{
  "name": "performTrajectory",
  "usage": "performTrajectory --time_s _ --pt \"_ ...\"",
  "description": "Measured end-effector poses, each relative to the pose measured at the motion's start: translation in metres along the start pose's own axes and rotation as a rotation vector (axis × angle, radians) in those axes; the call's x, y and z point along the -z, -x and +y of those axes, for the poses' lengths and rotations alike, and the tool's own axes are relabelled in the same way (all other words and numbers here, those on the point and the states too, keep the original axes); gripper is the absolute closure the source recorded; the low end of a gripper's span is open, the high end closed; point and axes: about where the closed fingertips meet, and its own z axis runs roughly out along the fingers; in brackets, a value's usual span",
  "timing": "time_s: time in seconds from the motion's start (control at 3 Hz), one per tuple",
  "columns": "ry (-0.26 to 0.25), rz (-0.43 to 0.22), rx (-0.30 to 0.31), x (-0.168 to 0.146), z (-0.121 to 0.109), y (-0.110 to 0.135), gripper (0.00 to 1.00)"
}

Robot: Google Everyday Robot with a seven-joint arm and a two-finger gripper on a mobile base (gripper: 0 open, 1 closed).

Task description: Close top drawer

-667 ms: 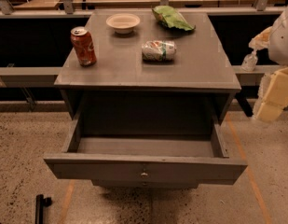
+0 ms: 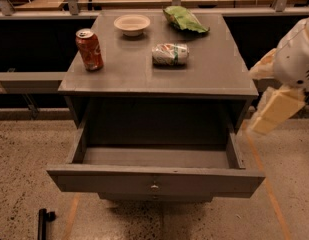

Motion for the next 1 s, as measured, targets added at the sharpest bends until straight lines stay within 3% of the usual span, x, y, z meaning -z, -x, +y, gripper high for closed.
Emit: performTrajectory --time_s 0.33,1.0 --pt "0.057 -0.026 0.000 -0.046 0.017 0.006 0.49" --pt "0.088 -0.094 0.012 -0.143 0.076 -0.008 0.96"
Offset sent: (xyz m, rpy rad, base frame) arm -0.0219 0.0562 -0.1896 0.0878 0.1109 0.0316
